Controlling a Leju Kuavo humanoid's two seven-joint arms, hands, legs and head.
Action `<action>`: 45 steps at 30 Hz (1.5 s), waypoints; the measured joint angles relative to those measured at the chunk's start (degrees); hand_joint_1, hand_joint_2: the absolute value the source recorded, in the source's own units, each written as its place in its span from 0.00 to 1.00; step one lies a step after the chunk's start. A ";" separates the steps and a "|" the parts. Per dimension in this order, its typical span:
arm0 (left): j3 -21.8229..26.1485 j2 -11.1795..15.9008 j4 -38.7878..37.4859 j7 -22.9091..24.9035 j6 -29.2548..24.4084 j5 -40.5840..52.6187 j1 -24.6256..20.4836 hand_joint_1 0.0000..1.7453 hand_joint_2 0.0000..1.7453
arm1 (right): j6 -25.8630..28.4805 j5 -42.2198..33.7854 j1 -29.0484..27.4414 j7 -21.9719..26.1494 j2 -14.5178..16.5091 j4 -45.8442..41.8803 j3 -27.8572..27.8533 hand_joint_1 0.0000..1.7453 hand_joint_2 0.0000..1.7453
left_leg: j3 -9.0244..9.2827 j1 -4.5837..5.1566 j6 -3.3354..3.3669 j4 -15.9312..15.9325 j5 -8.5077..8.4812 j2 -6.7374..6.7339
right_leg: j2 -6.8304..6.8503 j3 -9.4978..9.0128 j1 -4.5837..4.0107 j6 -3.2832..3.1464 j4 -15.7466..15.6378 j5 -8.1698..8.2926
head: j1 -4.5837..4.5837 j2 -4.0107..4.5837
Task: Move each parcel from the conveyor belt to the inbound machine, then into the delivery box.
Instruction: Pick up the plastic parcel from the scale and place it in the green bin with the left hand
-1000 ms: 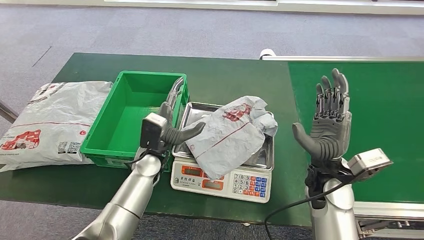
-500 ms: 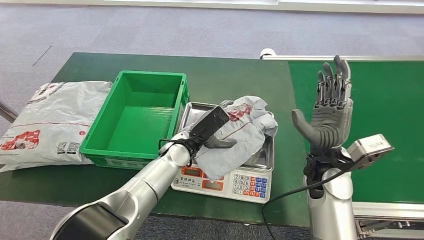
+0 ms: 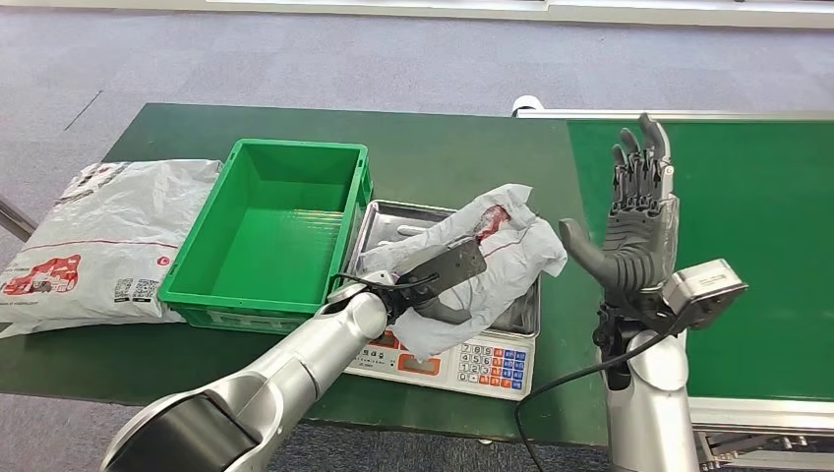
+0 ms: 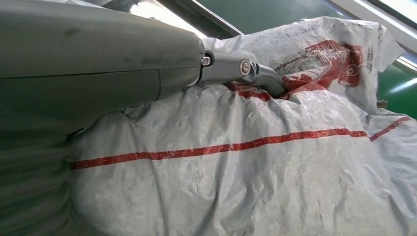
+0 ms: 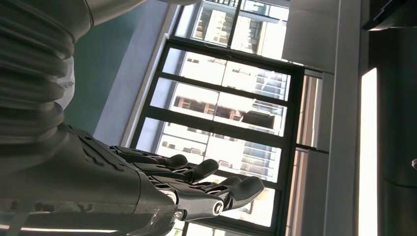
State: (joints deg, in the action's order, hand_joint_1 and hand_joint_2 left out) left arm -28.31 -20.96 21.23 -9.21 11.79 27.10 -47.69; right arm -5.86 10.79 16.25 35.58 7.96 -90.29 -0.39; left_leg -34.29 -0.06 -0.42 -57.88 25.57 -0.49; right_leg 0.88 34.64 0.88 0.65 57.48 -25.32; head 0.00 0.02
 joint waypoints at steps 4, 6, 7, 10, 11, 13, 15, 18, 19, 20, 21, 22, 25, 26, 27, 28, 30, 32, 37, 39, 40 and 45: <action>-0.10 0.03 -0.44 -1.63 -0.05 -1.39 -0.08 0.00 1.00 | 0.00 0.66 -0.01 -0.02 0.00 0.51 0.02 0.00 1.00 | 0.00 0.00 0.00 0.00 0.00 0.02 | 0.02 0.00 0.00 0.00 0.00 0.00 | 0.00 0.00; -0.10 0.04 -0.57 -1.83 -0.05 -1.57 -0.10 0.00 1.00 | 0.00 0.69 -0.02 -0.02 0.00 0.69 0.02 0.00 1.00 | 0.00 0.00 0.00 0.00 0.00 0.02 | 0.02 0.00 0.00 0.00 0.01 0.00 | 0.00 0.00; -0.10 0.04 -0.63 -1.87 -0.05 -1.63 -0.12 0.00 1.00 | 0.01 0.69 -0.02 -0.02 0.00 0.75 0.02 0.00 1.00 | 0.00 0.00 0.00 0.00 0.00 0.03 | 0.02 0.00 0.00 0.00 0.01 0.00 | 0.00 0.00; -0.10 0.04 -0.74 -1.92 -0.05 -1.71 -0.16 0.00 1.00 | 0.01 0.69 -0.02 -0.02 0.00 0.86 0.04 0.00 1.00 | -0.01 0.00 0.00 0.00 0.00 0.03 | 0.02 0.00 0.00 0.00 0.01 0.00 | 0.00 0.00; -0.10 0.04 -0.77 -1.93 -0.05 -1.72 -0.17 0.00 1.00 | 0.00 0.69 -0.02 -0.02 0.00 0.87 0.04 0.00 1.00 | -0.01 0.00 0.00 0.00 0.00 0.03 | 0.02 0.00 0.00 0.00 0.01 0.00 | 0.00 0.00; -0.10 0.05 -0.85 -1.94 -0.05 -1.73 -0.22 0.00 1.00 | 0.01 0.69 -0.02 -0.02 0.00 0.92 0.04 0.00 1.00 | -0.01 0.00 0.00 0.00 0.00 0.03 | 0.02 0.00 0.00 0.00 0.00 0.00 | 0.00 0.00; -0.10 0.07 -0.90 -1.94 -0.05 -1.73 -0.26 0.00 1.00 | 0.01 0.69 -0.02 -0.02 0.00 0.98 0.05 0.00 1.00 | -0.01 0.00 0.00 0.00 0.00 0.03 | 0.02 0.00 0.00 0.00 0.00 0.00 | 0.00 0.00; -0.10 0.07 -0.94 -1.98 -0.05 -1.73 -0.28 0.53 1.00 | 0.00 0.69 -0.02 -0.02 0.00 1.08 0.06 0.00 1.00 | 0.00 0.00 0.00 0.00 0.00 0.03 | 0.02 0.00 0.00 0.00 0.00 0.00 | 0.00 0.00; -0.10 0.07 -0.95 -2.08 -0.11 -1.76 -0.28 0.78 1.00 | 0.00 0.69 -0.02 -0.02 0.00 1.11 0.06 0.00 1.00 | 0.00 0.00 0.00 0.00 0.00 0.03 | 0.02 0.00 0.00 0.00 0.01 0.00 | 0.00 0.00; -0.10 0.08 -0.95 -2.27 -0.31 -1.80 -0.28 1.00 1.00 | 0.00 0.69 -0.02 -0.02 0.00 1.13 0.06 0.00 1.00 | -0.01 0.00 0.00 0.00 0.00 0.03 | 0.02 0.00 0.00 0.00 0.01 0.00 | 0.00 0.00; -0.10 0.10 -0.95 -2.60 -0.69 -1.85 -0.27 1.00 1.00 | 0.00 0.69 -0.02 -0.02 0.00 1.14 0.06 0.00 1.00 | -0.01 0.00 0.00 0.00 0.00 0.03 | 0.02 0.00 0.00 0.00 0.01 0.00 | 0.00 0.00; -0.10 0.14 -0.95 -3.06 -1.26 -1.89 -0.27 1.00 1.00 | 0.00 0.69 -0.02 -0.02 0.00 1.16 0.06 0.00 1.00 | -0.01 0.00 0.00 0.00 0.00 0.03 | 0.02 0.00 0.00 0.00 0.01 0.00 | 0.00 0.00; -0.10 0.35 -0.84 -5.19 -3.52 -1.97 -0.18 1.00 1.00 | 0.02 0.71 -0.02 -0.02 0.00 1.33 0.08 0.00 1.00 | -0.01 0.00 0.00 0.00 -0.01 0.03 | 0.02 0.00 0.00 0.00 0.01 0.00 | 0.00 0.00; -0.09 0.45 -0.71 -6.23 -4.39 -2.05 -0.08 1.00 1.00 | 0.02 0.71 -0.02 -0.02 0.00 1.40 0.10 0.00 1.00 | -0.01 0.00 0.00 0.00 -0.01 0.03 | 0.02 0.00 0.00 0.00 0.01 0.00 | 0.00 0.00; -0.07 0.56 -0.50 -7.52 -5.35 -2.22 0.07 1.00 1.00 | 0.02 0.71 -0.01 -0.02 0.00 1.46 0.12 0.00 1.00 | -0.02 0.00 0.00 0.00 -0.01 0.04 | 0.02 0.00 0.00 0.00 0.01 0.00 | 0.00 0.00; 0.00 0.68 -0.19 -9.09 -6.43 -2.52 0.27 1.00 1.00 | 0.02 0.71 -0.01 -0.02 0.00 1.54 0.15 0.00 1.00 | -0.02 0.00 0.00 0.00 -0.01 0.04 | 0.03 0.00 0.00 0.00 0.01 0.00 | 0.00 0.00; 0.28 0.91 0.58 -12.31 -8.41 -3.48 0.72 1.00 1.00 | 0.02 0.71 0.00 -0.01 0.00 1.69 0.24 0.00 1.00 | -0.03 0.00 0.00 0.00 -0.01 0.04 | 0.03 0.00 0.00 0.00 0.02 0.00 | 0.01 0.00; 1.02 1.12 1.72 -15.86 -11.03 -4.87 1.30 1.00 1.00 | 0.10 0.72 0.03 0.08 0.00 1.86 0.39 0.00 1.00 | -0.05 0.00 0.00 0.00 -0.01 0.05 | 0.03 0.01 0.00 0.00 0.02 0.00 | 0.01 0.00; 4.27 1.49 5.28 -21.83 -15.65 -6.91 2.02 1.00 1.00 | 1.01 0.68 0.36 0.63 -0.02 2.67 0.80 0.00 1.00 | -0.07 0.00 0.00 0.00 -0.01 0.07 | 0.05 0.04 -0.01 0.00 0.02 0.00 | 0.00 0.00; 4.82 1.53 6.13 -22.14 -15.67 -6.93 2.18 1.00 1.00 | 1.16 0.67 0.42 0.72 -0.02 2.81 1.01 0.00 1.00 | -0.08 0.00 0.00 0.00 -0.01 0.06 | 0.05 0.05 -0.01 0.00 0.02 0.00 | 0.00 0.00; 5.03 1.54 6.47 -22.35 -15.67 -6.93 2.30 1.00 1.00 | 1.19 0.67 0.42 0.76 -0.01 2.85 1.09 0.00 1.00 | -0.08 0.00 0.00 0.00 -0.01 0.06 | 0.05 0.05 -0.01 0.00 0.02 0.00 | 0.00 0.00; 5.86 1.59 7.64 -24.41 -16.55 -7.36 2.86 1.00 1.00 | 1.31 0.62 0.43 0.90 -0.02 3.21 1.41 0.00 1.00 | -0.09 0.00 0.00 0.00 -0.01 0.06 | 0.05 0.06 0.00 0.00 0.02 0.00 | 0.01 0.00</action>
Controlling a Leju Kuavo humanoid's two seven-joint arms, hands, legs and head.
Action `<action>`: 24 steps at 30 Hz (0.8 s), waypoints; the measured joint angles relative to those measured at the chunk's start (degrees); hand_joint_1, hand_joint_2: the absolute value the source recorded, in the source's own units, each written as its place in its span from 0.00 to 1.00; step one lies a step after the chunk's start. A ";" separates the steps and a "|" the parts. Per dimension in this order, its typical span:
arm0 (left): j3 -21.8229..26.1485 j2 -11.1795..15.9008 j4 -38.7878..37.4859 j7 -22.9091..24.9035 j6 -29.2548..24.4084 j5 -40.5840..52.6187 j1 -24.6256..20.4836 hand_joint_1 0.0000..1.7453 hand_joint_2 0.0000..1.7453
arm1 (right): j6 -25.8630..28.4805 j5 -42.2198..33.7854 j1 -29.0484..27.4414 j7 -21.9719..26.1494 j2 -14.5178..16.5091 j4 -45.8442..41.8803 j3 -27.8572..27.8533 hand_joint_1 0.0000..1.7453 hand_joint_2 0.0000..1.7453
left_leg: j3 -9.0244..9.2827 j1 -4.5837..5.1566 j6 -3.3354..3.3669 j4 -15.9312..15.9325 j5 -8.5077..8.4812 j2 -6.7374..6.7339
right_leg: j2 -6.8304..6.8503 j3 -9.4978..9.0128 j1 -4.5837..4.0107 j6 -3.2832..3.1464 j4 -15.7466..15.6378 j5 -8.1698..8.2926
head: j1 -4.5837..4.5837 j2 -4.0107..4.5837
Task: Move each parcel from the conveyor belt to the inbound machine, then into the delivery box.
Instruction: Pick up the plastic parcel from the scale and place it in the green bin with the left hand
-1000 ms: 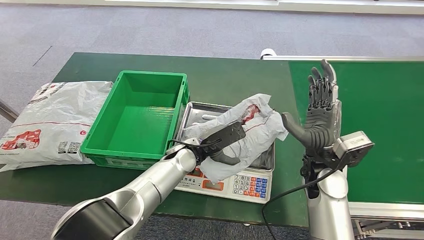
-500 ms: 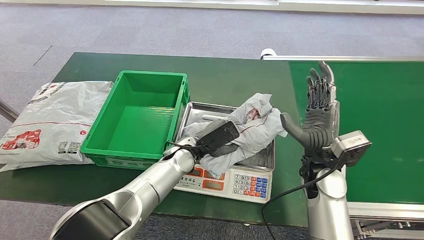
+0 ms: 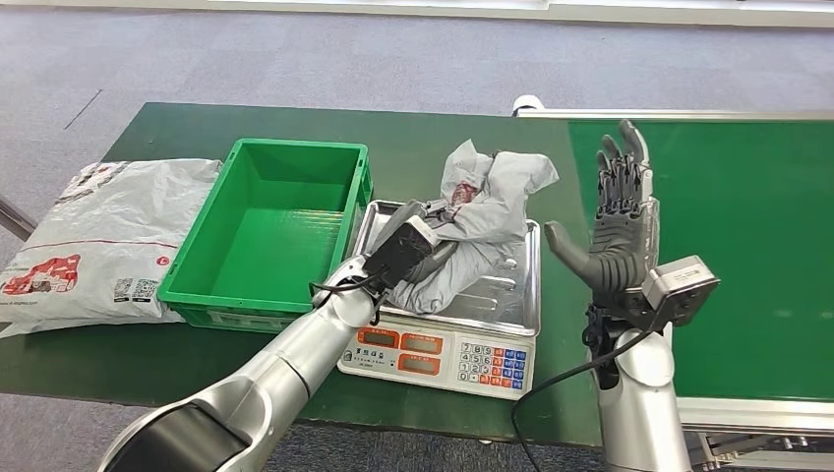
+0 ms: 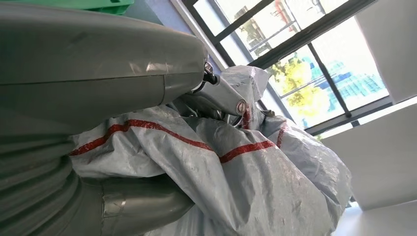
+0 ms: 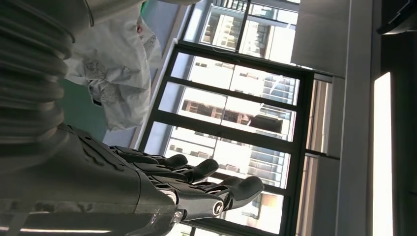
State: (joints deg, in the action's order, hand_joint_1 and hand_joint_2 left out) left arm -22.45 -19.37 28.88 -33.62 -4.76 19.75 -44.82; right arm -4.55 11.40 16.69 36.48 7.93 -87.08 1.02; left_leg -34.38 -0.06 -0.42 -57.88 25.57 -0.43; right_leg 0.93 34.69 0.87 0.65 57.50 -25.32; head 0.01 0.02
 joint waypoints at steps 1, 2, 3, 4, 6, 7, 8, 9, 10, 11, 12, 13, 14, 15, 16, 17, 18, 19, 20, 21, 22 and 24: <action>0.10 0.03 0.30 -0.69 -0.82 -0.03 0.13 1.00 1.00 | 0.04 -0.01 0.00 0.02 0.00 0.05 0.04 0.00 1.00 | 0.00 0.00 0.00 0.00 0.00 0.00 | 0.00 0.00 0.00 0.00 0.00 0.00 | -0.01 0.00; 0.21 0.08 0.66 -1.43 -2.04 0.00 0.26 1.00 1.00 | 0.08 -0.01 0.00 0.03 0.00 0.09 0.07 0.00 1.00 | 0.00 0.00 0.00 0.00 0.00 0.00 | 0.00 0.00 0.00 0.00 0.00 0.00 | -0.01 0.00; 0.36 0.13 1.13 -2.16 -3.65 0.10 0.41 1.00 1.00 | 0.14 -0.02 0.02 0.01 0.00 0.12 0.08 0.00 1.00 | -0.01 0.00 0.00 0.00 0.00 0.00 | 0.00 0.01 0.00 0.00 0.00 0.00 | -0.01 0.00; 0.60 0.19 1.79 -2.81 -5.67 0.31 0.57 1.00 1.00 | 0.22 -0.02 0.03 -0.07 0.00 0.13 0.08 0.00 1.00 | -0.01 0.00 0.00 0.00 0.00 0.00 | 0.00 0.01 0.00 0.00 0.00 0.00 | -0.01 0.00; 1.19 0.42 3.38 -3.57 -9.66 0.88 0.78 1.00 1.00 | 0.44 -0.02 0.07 -0.34 0.00 0.13 0.09 0.00 1.00 | -0.01 0.00 0.00 0.00 0.00 0.00 | 0.00 0.01 0.00 0.00 0.00 0.00 | -0.01 0.00; 1.48 0.60 4.18 -3.72 -11.36 1.26 0.82 1.00 1.00 | 0.53 -0.01 0.08 -0.49 0.00 0.13 0.09 0.00 1.00 | -0.01 0.00 0.00 0.00 0.00 0.00 | 0.00 0.01 0.00 0.00 0.00 0.00 | -0.01 0.00; 1.72 0.85 4.91 -3.75 -13.03 1.80 0.85 1.00 1.00 | 0.58 -0.01 0.10 -0.58 0.00 0.13 0.09 0.00 1.00 | 0.00 0.00 0.00 0.00 0.00 0.00 | 0.00 0.01 0.00 0.00 0.00 0.00 | -0.01 0.00; 1.93 1.12 5.52 -3.71 -14.79 2.47 0.92 1.00 1.00 | 0.61 0.00 0.11 -0.64 0.00 0.13 0.08 0.00 1.00 | 0.00 0.00 0.00 0.00 0.00 0.00 | -0.01 0.01 -0.01 0.00 0.01 0.00 | -0.01 0.00; 2.20 1.44 6.09 -3.59 -16.95 3.30 1.03 1.00 1.00 | 0.62 0.01 0.12 -0.69 0.00 0.13 0.09 0.00 1.00 | 0.00 -0.01 0.00 0.00 0.00 -0.01 | -0.01 0.01 -0.01 0.00 0.01 0.00 | -0.01 0.00; 2.54 1.84 6.57 -3.42 -19.32 4.15 1.14 1.00 1.00 | 0.64 0.01 0.12 -0.72 0.00 0.13 0.09 0.00 1.00 | 0.00 -0.01 0.00 0.00 0.00 -0.01 | -0.03 0.02 -0.01 0.00 0.01 0.00 | -0.01 0.00; 2.92 2.30 6.92 -3.28 -21.33 4.82 1.23 1.00 1.00 | 0.66 0.00 0.12 -0.74 0.00 0.13 0.08 0.00 1.00 | 0.01 -0.01 -0.01 0.00 0.00 -0.02 | -0.04 0.02 -0.01 0.00 0.01 0.00 | -0.01 0.00; 3.38 2.82 7.21 -3.18 -22.85 5.31 1.29 1.00 1.00 | 0.69 0.00 0.11 -0.75 0.00 0.12 0.09 0.00 1.00 | 0.02 -0.01 -0.01 0.00 -0.01 -0.03 | -0.06 0.02 -0.01 0.00 0.01 0.00 | -0.01 0.00; 3.84 3.31 7.41 -3.15 -23.70 5.61 1.34 1.00 1.00 | 0.73 -0.01 0.11 -0.76 -0.01 0.11 0.09 0.00 1.00 | 0.03 -0.01 -0.01 0.00 -0.01 -0.03 | -0.05 0.03 -0.02 0.00 0.01 0.00 | -0.01 0.00; 4.25 3.76 7.58 -3.18 -24.03 5.78 1.40 1.00 1.00 | 0.75 -0.01 0.11 -0.77 -0.01 0.11 0.09 0.00 1.00 | 0.02 -0.02 -0.01 0.00 -0.01 -0.02 | -0.04 0.03 -0.02 0.00 0.01 0.00 | -0.01 0.00; 4.59 4.11 7.74 -3.20 -24.19 5.89 1.49 1.00 1.00 | 0.76 -0.01 0.11 -0.77 -0.02 0.11 0.09 0.00 1.00 | 0.02 -0.02 -0.01 0.00 -0.02 -0.01 | -0.01 0.03 -0.02 -0.01 0.01 0.00 | -0.01 0.00; 4.88 4.39 7.88 -3.18 -24.55 6.00 1.58 1.00 1.00 | 0.77 -0.01 0.11 -0.77 -0.02 0.11 0.09 0.00 1.00 | 0.01 -0.02 0.00 0.00 -0.02 0.01 | 0.01 0.03 -0.02 -0.01 0.02 0.00 | -0.01 0.00; 5.16 4.66 7.99 -3.12 -25.16 6.14 1.69 1.00 1.00 | 0.77 -0.01 0.11 -0.77 -0.02 0.11 0.09 0.00 1.00 | -0.01 -0.02 0.00 0.00 -0.03 0.02 | 0.02 0.03 -0.02 -0.01 0.02 0.00 | -0.01 0.00; 5.49 4.96 8.07 -3.04 -26.06 6.28 1.79 1.00 1.00 | 0.77 -0.01 0.11 -0.77 -0.03 0.11 0.09 0.00 1.00 | -0.01 -0.02 0.00 0.00 -0.03 0.01 | 0.00 0.03 -0.02 -0.01 0.02 0.00 | -0.01 0.00; 5.88 5.38 8.12 -2.93 -27.12 6.46 1.87 1.00 1.00 | 0.78 -0.01 0.10 -0.78 -0.04 0.11 0.09 0.00 1.00 | -0.02 -0.02 0.00 0.00 -0.02 -0.02 | -0.04 0.03 -0.01 -0.01 0.02 0.00 | 0.00 0.00; 6.30 5.95 8.17 -2.82 -28.12 6.71 1.92 1.00 1.00 | 0.78 -0.01 0.09 -0.80 -0.07 0.11 0.09 0.00 1.00 | -0.01 -0.01 0.00 0.00 -0.02 -0.06 | -0.08 0.04 -0.01 -0.01 0.02 0.00 | 0.00 0.00; 6.78 6.67 8.23 -2.66 -29.12 7.23 1.94 1.00 1.00 | 0.79 -0.01 0.08 -0.84 -0.12 0.11 0.09 0.00 1.00 | -0.01 -0.01 0.00 0.00 -0.02 -0.09 | -0.12 0.05 -0.01 -0.01 0.02 0.00 | 0.00 0.00; 7.94 8.27 8.49 -1.68 -31.06 9.56 1.96 1.00 1.00 | 0.86 -0.03 0.07 -0.95 -0.30 0.11 0.08 0.00 1.00 | 0.00 -0.02 0.00 0.00 -0.02 -0.13 | -0.14 0.06 -0.02 -0.01 0.02 0.00 | -0.01 0.00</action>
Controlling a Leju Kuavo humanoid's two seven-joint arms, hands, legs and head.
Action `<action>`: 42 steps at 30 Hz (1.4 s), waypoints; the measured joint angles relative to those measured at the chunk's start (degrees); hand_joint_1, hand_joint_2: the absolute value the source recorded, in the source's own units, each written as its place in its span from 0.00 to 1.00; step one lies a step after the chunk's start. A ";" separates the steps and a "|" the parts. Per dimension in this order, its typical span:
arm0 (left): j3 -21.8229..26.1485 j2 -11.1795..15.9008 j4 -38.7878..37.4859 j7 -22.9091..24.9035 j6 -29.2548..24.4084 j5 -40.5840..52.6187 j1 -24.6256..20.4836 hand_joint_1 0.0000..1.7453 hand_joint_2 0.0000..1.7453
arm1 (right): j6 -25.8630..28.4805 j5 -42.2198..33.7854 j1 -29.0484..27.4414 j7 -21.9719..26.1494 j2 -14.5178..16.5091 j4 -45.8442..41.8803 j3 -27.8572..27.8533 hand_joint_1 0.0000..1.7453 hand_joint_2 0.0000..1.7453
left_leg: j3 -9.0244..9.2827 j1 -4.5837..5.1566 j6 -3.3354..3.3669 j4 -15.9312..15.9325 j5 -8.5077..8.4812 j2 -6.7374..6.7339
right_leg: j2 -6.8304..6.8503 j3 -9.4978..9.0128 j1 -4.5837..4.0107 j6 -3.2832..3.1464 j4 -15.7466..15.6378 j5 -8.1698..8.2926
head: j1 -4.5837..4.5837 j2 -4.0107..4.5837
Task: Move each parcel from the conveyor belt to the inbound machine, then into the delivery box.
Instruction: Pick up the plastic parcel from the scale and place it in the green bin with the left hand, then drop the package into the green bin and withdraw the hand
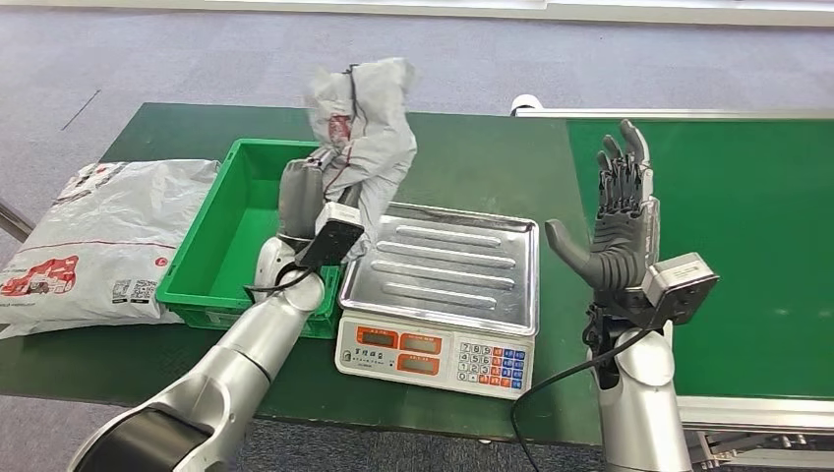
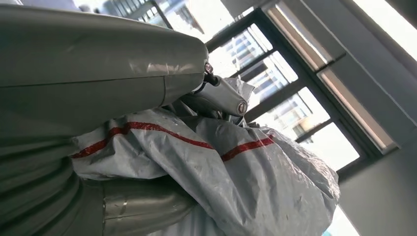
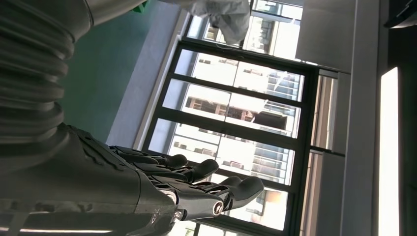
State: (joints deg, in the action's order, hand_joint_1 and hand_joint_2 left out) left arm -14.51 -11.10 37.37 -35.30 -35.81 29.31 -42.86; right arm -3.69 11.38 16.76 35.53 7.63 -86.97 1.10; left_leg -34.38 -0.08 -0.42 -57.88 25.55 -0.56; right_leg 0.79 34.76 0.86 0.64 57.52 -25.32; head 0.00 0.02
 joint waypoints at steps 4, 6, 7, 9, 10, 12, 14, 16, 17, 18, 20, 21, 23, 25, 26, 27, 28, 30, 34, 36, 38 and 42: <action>4.37 2.98 2.29 8.78 -3.24 19.54 1.06 1.00 1.00 | 0.22 -0.05 -0.25 -0.25 -0.58 -0.21 0.00 0.00 1.00 | 0.00 -0.03 -0.01 0.00 -0.01 0.02 | 0.05 0.00 -0.03 -0.01 0.00 0.00 | 0.00 0.00; 7.81 3.62 3.65 12.91 -3.70 29.75 2.16 1.00 1.00 | 0.28 -0.06 -0.67 -0.38 -0.77 -0.67 -0.01 0.00 1.00 | 0.00 -0.04 -0.01 0.00 -0.01 0.01 | 0.04 0.01 -0.03 -0.01 0.01 -0.01 | 0.00 0.00; 9.55 3.77 3.99 14.07 -3.80 32.30 2.70 1.00 1.00 | 0.30 -0.05 -0.90 -0.44 -0.83 -0.96 -0.01 0.00 1.00 | 0.00 -0.04 -0.01 0.00 0.00 0.00 | 0.02 0.01 -0.03 -0.01 0.01 -0.01 | 0.00 0.00; 12.84 4.04 4.21 15.84 -3.86 34.52 3.83 1.00 1.00 | 0.31 -0.04 -1.31 -0.69 -0.92 -1.58 -0.01 0.00 1.00 | -0.01 -0.04 -0.02 0.00 0.01 -0.02 | -0.02 0.03 -0.03 -0.01 0.00 -0.01 | 0.00 0.00; 14.25 4.18 4.18 16.68 -3.86 35.11 4.36 1.00 1.00 | 0.31 -0.03 -1.48 -0.79 -0.97 -1.85 -0.01 0.00 1.00 | -0.01 -0.04 -0.02 0.00 0.02 -0.02 | -0.02 0.04 -0.02 -0.01 0.00 -0.01 | 0.00 0.00; 16.56 4.49 4.00 18.07 -3.86 36.05 5.30 1.00 1.00 | 0.30 -0.02 -1.69 -0.95 -1.07 -2.26 -0.01 0.00 1.00 | -0.02 -0.03 -0.02 0.00 0.02 -0.02 | -0.01 0.06 -0.02 -0.01 -0.01 -0.01 | 0.00 0.00; 18.03 4.79 3.81 19.12 -3.85 36.72 5.96 1.00 1.00 | 0.29 -0.01 -1.74 -1.02 -1.13 -2.51 -0.01 0.00 1.00 | -0.04 -0.03 -0.02 0.00 0.01 0.03 | 0.05 0.06 -0.02 -0.01 -0.01 -0.01 | 0.00 0.00; 18.85 4.99 3.27 21.04 -3.78 37.42 6.20 1.00 1.00 | 0.28 0.01 -1.74 -1.08 -1.17 -2.63 -0.01 0.00 1.00 | -0.05 -0.03 -0.02 0.00 0.01 0.06 | 0.08 0.05 -0.02 -0.01 -0.01 -0.01 | 0.00 0.00; 19.19 5.10 2.79 22.34 -3.69 37.75 6.24 1.00 1.00 | 0.28 0.02 -1.74 -1.12 -1.18 -2.67 -0.01 0.00 1.00 | -0.05 -0.03 -0.02 0.00 0.01 0.05 | 0.06 0.05 -0.02 -0.01 -0.01 -0.01 | 0.00 0.00; 19.44 5.22 2.25 23.46 -3.56 37.99 6.24 1.00 1.00 | 0.28 0.03 -1.74 -1.15 -1.20 -2.72 -0.01 0.00 1.00 | -0.05 -0.03 -0.02 0.00 0.01 0.03 | 0.03 0.06 -0.02 -0.01 -0.01 -0.01 | 0.00 0.00; 19.70 5.51 1.19 24.95 -3.19 38.28 6.27 1.00 1.00 | 0.28 0.03 -1.74 -1.19 -1.25 -2.80 -0.01 0.00 1.00 | -0.04 -0.03 -0.02 0.00 0.01 0.00 | 0.00 0.07 -0.02 -0.01 -0.01 -0.01 | 0.00 0.00; 19.79 5.63 0.72 25.37 -3.00 38.40 6.26 1.00 1.00 | 0.28 0.04 -1.74 -1.21 -1.26 -2.82 -0.01 0.00 1.00 | -0.04 -0.03 -0.02 0.00 0.01 0.00 | 0.01 0.07 -0.02 -0.01 -0.01 -0.01 | 0.00 0.00; 20.02 5.80 -0.10 26.10 -2.67 38.56 6.27 1.00 1.00 | 0.27 0.06 -1.75 -1.27 -1.27 -2.85 -0.01 0.00 1.00 | -0.05 -0.03 -0.02 0.00 0.01 0.01 | 0.03 0.07 -0.03 -0.01 -0.01 -0.01 | 0.00 0.00; 20.20 5.94 -0.78 26.84 -2.04 38.67 6.27 1.00 1.00 | 0.26 0.08 -1.76 -1.33 -1.29 -2.86 -0.01 0.00 1.00 | -0.04 -0.03 -0.02 0.00 0.01 0.00 | 0.02 0.07 -0.03 -0.01 0.00 -0.01 | 0.00 0.00; 20.23 6.00 -1.09 27.19 -1.50 38.71 6.27 1.00 1.00 | 0.26 0.08 -1.77 -1.34 -1.30 -2.86 -0.01 0.00 1.00 | -0.04 -0.03 -0.02 0.00 0.01 0.00 | 0.02 0.07 -0.03 -0.01 0.00 -0.01 | 0.00 0.00; 20.25 6.06 -1.44 27.59 -0.71 38.76 6.25 1.00 1.00 | 0.26 0.09 -1.79 -1.35 -1.31 -2.86 -0.01 0.00 1.00 | -0.04 -0.03 -0.02 0.00 0.01 0.00 | 0.01 0.07 -0.03 -0.01 0.00 -0.01 | 0.00 0.00; 20.25 6.11 -1.81 27.96 0.23 38.82 6.25 1.00 1.00 | 0.26 0.09 -1.81 -1.35 -1.32 -2.86 -0.01 0.00 1.00 | -0.04 -0.03 -0.02 0.00 0.01 0.00 | 0.01 0.07 -0.03 -0.01 -0.01 -0.01 | 0.00 0.00; 20.26 6.22 -2.69 28.59 2.43 38.97 6.28 1.00 1.00 | 0.26 0.10 -1.86 -1.35 -1.35 -2.86 -0.01 0.00 1.00 | -0.04 -0.03 -0.02 0.00 0.02 0.00 | 0.00 0.08 -0.03 -0.01 -0.01 -0.01 | 0.00 0.00; 20.29 6.30 -4.22 27.38 5.50 37.31 6.58 0.03 1.00 | 0.26 0.10 -2.14 -1.37 -1.56 -2.86 -0.01 0.00 1.00 | -0.04 -0.03 -0.02 0.00 0.02 0.00 | 0.00 0.08 -0.02 -0.01 -0.01 -0.01 | 0.00 0.00; 20.48 6.25 -4.40 24.32 6.29 33.97 6.78 0.00 1.00 | 0.26 0.09 -2.55 -1.34 -1.68 -2.90 -0.01 0.00 1.00 | -0.04 -0.03 -0.02 0.00 0.02 0.00 | 0.01 0.07 -0.02 -0.01 -0.01 -0.01 | 0.00 0.00; 20.68 6.11 -3.83 19.84 6.56 29.46 7.30 0.00 1.00 | 0.26 0.05 -3.04 -1.20 -1.77 -2.99 -0.01 0.00 1.00 | -0.04 -0.03 -0.02 0.00 0.02 0.00 | 0.02 0.07 -0.02 -0.01 -0.01 -0.01 | 0.00 0.00; 20.72 5.36 -0.73 11.85 8.09 20.99 9.44 0.00 1.00 | 0.26 0.00 -3.65 -0.85 -1.90 -3.04 -0.01 0.00 1.00 | -0.04 -0.03 -0.02 0.00 0.02 0.00 | 0.01 0.07 -0.02 -0.01 -0.01 -0.01 | 0.00 0.00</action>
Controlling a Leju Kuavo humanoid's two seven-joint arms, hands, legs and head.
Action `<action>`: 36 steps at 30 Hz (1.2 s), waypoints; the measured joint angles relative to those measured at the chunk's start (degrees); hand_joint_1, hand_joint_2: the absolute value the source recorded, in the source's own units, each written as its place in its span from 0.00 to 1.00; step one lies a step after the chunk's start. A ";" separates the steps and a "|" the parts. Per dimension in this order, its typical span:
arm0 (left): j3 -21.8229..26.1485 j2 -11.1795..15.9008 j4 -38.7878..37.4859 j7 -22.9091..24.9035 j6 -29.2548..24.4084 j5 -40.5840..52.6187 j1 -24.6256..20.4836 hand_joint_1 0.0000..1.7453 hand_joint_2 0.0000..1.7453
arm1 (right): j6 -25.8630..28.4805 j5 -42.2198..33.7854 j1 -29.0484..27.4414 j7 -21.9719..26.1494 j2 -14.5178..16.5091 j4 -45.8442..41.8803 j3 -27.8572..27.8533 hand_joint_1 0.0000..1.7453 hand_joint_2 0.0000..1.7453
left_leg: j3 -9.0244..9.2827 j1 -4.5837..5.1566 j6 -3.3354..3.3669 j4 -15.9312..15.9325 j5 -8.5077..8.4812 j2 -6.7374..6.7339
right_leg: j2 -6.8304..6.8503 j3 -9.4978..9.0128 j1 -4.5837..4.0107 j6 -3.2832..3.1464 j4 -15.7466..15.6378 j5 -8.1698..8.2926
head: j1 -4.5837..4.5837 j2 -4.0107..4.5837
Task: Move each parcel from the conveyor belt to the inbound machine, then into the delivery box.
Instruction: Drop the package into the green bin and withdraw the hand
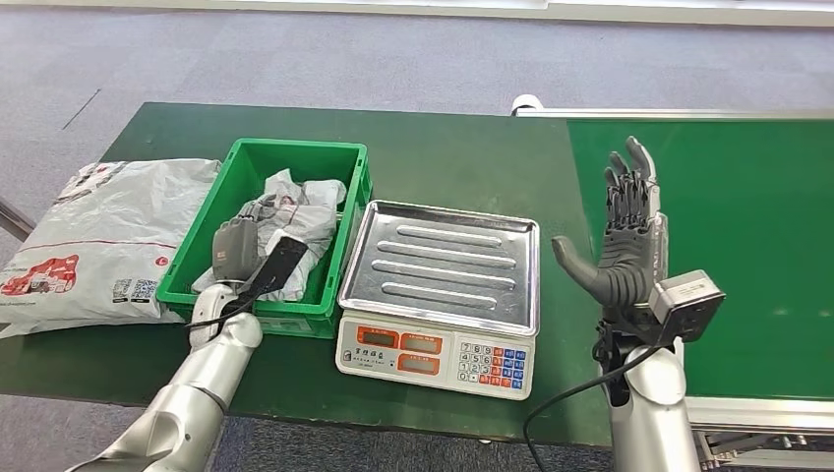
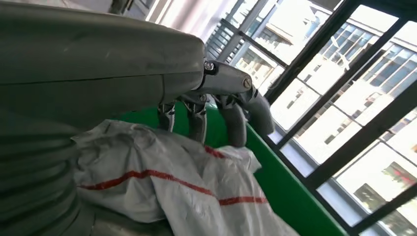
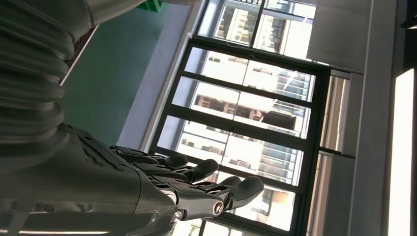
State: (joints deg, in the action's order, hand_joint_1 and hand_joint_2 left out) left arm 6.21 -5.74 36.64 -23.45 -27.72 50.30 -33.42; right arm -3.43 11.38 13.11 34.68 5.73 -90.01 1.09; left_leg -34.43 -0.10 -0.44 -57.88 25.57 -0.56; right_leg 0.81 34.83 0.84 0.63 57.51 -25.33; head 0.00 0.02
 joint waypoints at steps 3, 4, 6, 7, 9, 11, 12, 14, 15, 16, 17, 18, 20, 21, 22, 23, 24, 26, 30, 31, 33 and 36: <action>-0.09 -0.67 3.98 -2.24 2.26 -5.10 1.75 0.00 1.00 | 0.00 -0.03 -0.16 0.26 -0.13 0.00 0.00 0.00 1.00 | 0.00 0.00 0.00 0.00 0.00 0.00 | -0.01 0.00 0.00 0.00 0.00 0.00 | 0.00 0.00; -0.18 -0.85 5.59 -2.43 2.57 -6.42 2.38 0.00 1.00 | 0.00 -0.04 -0.20 0.31 -0.18 0.00 0.00 0.00 1.00 | 0.01 0.00 0.00 0.00 0.00 0.00 | -0.01 0.00 0.00 0.00 0.00 0.00 | 0.00 0.00; -0.50 -1.05 8.74 -2.46 2.52 -8.25 3.58 0.00 1.00 | 0.00 -0.05 -0.28 0.37 -0.25 0.00 0.00 0.00 1.00 | 0.01 0.00 0.00 0.00 0.00 0.00 | -0.01 0.00 0.00 0.00 -0.01 0.00 | 0.00 0.00; -0.73 -1.10 10.11 -2.44 2.45 -8.90 4.10 0.00 1.00 | 0.00 -0.06 -0.32 0.38 -0.26 0.00 0.01 0.00 1.00 | 0.01 0.00 0.00 0.00 0.00 0.00 | -0.01 0.00 0.00 0.00 -0.01 0.00 | 0.00 0.00; -1.28 -1.15 12.43 -2.47 2.33 -9.79 4.92 0.00 1.00 | 0.00 -0.06 -0.40 0.38 -0.30 0.00 0.01 0.00 1.00 | 0.01 0.00 0.00 0.00 0.00 0.00 | 0.01 0.00 -0.01 0.00 -0.01 0.00 | 0.00 0.00; -1.73 -1.17 14.09 -2.51 2.32 -10.11 5.47 0.00 1.00 | 0.00 -0.06 -0.47 0.38 -0.34 0.00 0.01 0.00 1.00 | 0.01 -0.01 0.00 0.00 0.00 0.00 | 0.01 0.00 -0.01 0.00 -0.01 0.00 | 0.00 0.00; -1.89 -1.19 14.75 -2.52 2.32 -10.17 5.68 0.00 1.00 | 0.00 -0.06 -0.49 0.38 -0.37 0.00 0.01 0.00 1.00 | 0.01 -0.01 0.00 0.00 0.00 0.00 | 0.00 0.00 -0.01 0.00 -0.01 0.00 | 0.00 0.00; -2.08 -1.23 15.74 -2.52 2.32 -10.19 6.00 0.00 1.00 | 0.00 -0.06 -0.51 0.38 -0.42 0.00 0.00 0.00 1.00 | 0.02 -0.01 0.00 0.00 0.00 0.00 | -0.01 0.00 -0.01 0.00 0.00 0.00 | 0.00 0.00; -2.13 -1.26 16.11 -2.59 2.30 -10.29 6.13 0.00 1.00 | 0.00 -0.06 -0.52 0.38 -0.43 0.00 0.00 0.00 1.00 | 0.02 -0.01 0.00 0.00 0.00 0.00 | -0.01 0.00 -0.01 0.00 0.00 0.00 | 0.00 0.00; -2.15 -1.29 16.45 -2.82 2.18 -10.56 6.27 0.00 1.00 | 0.00 -0.06 -0.52 0.38 -0.43 0.00 0.00 0.00 1.00 | 0.02 -0.01 0.00 0.00 0.00 0.00 | -0.01 0.00 -0.01 0.00 0.00 0.00 | 0.00 0.00; -2.19 -1.31 16.82 -3.25 1.93 -11.01 6.42 0.00 1.00 | 0.00 -0.06 -0.52 0.38 -0.44 0.00 0.00 0.00 1.00 | 0.02 -0.01 0.00 0.00 0.00 0.00 | -0.01 0.00 -0.01 0.00 0.00 0.00 | 0.00 0.00; -2.27 -1.32 17.28 -3.85 1.60 -11.63 6.58 0.00 1.00 | 0.00 -0.06 -0.53 0.39 -0.44 0.00 0.00 0.00 1.00 | 0.02 -0.01 0.00 0.00 0.00 0.00 | -0.01 0.00 -0.01 0.00 0.00 0.00 | 0.00 0.00; -2.64 -1.37 18.65 -4.98 1.07 -13.16 7.07 0.00 1.00 | 0.00 -0.06 -0.53 0.40 -0.46 0.00 0.01 0.00 1.00 | 0.02 0.00 0.00 0.00 0.00 0.00 | 0.00 0.00 0.00 0.00 0.00 0.00 | 0.00 0.00; -2.88 -1.45 19.54 -5.39 1.14 -14.23 7.40 0.00 1.00 | 0.00 -0.06 -0.54 0.40 -0.49 0.00 0.01 0.00 1.00 | 0.01 0.00 0.00 0.00 0.00 0.00 | 0.00 -0.01 0.00 0.00 0.00 0.00 | 0.00 0.00; -3.09 -1.57 20.62 -5.80 1.57 -15.71 7.80 0.00 1.00 | 0.00 -0.06 -0.56 0.40 -0.52 -0.01 0.01 0.00 1.00 | 0.01 0.00 0.00 0.00 0.00 0.00 | 0.00 0.00 0.00 0.00 0.00 0.00 | 0.00 0.00; -3.28 -1.72 21.82 -6.35 2.29 -17.60 8.28 0.00 1.00 | 0.01 -0.06 -0.59 0.41 -0.56 -0.01 0.00 0.00 1.00 | 0.01 0.00 0.00 0.00 0.00 0.00 | 0.00 0.00 0.00 0.00 -0.01 0.00 | 0.00 0.00; -3.45 -1.89 23.15 -6.98 3.21 -19.74 8.82 0.00 1.00 | 0.01 -0.06 -0.65 0.42 -0.60 -0.02 0.00 0.00 1.00 | 0.01 0.00 0.00 0.00 0.01 0.00 | -0.01 0.00 0.00 0.00 -0.01 0.00 | 0.00 0.00; -3.92 -2.21 25.97 -8.37 5.08 -23.76 10.05 0.00 1.00 | 0.02 -0.06 -0.82 0.45 -0.68 -0.02 0.00 0.00 1.00 | 0.01 0.00 0.00 0.00 0.01 0.00 | -0.01 0.00 0.00 0.00 -0.01 0.00 | 0.00 0.00; -5.35 -2.86 32.14 -10.79 10.80 -31.35 12.73 0.00 1.00 | 0.02 -0.06 -0.98 0.47 -0.74 -0.02 0.01 0.00 1.00 | 0.00 0.00 0.00 0.00 0.02 0.00 | 0.00 0.00 0.00 0.00 -0.01 -0.01 | 0.00 0.00; -5.78 -3.05 33.65 -11.05 13.67 -34.26 13.44 0.00 1.00 | 0.02 -0.06 -0.96 0.45 -0.74 -0.01 0.01 0.00 1.00 | 0.00 0.00 0.00 0.00 0.02 0.00 | 0.00 0.00 0.00 0.01 -0.02 -0.02 | 0.00 0.00; -6.86 -3.43 36.29 -10.94 21.25 -41.44 14.94 0.00 1.00 | 0.01 -0.06 -0.77 0.38 -0.74 0.09 0.03 0.00 1.00 | 0.00 0.00 0.01 0.00 0.02 0.00 | 0.00 -0.01 0.01 0.02 -0.02 -0.02 | 0.00 0.00; -8.79 -3.86 38.17 -10.25 31.13 -49.75 17.10 0.00 1.00 | 0.01 -0.06 0.03 0.16 -0.76 0.68 0.13 0.00 1.00 | 0.01 0.01 0.01 0.00 0.02 0.00 | 0.01 -0.02 0.01 0.03 -0.03 -0.03 | 0.00 0.00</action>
State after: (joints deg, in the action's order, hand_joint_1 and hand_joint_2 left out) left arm -2.58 -9.60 74.81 -33.70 3.40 0.55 -16.32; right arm -3.43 11.32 13.15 34.84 4.97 -89.33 1.22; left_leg -34.42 -0.09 -0.43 -57.87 25.59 -0.56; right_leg 0.81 34.81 0.85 0.66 57.49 -25.36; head 0.00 0.02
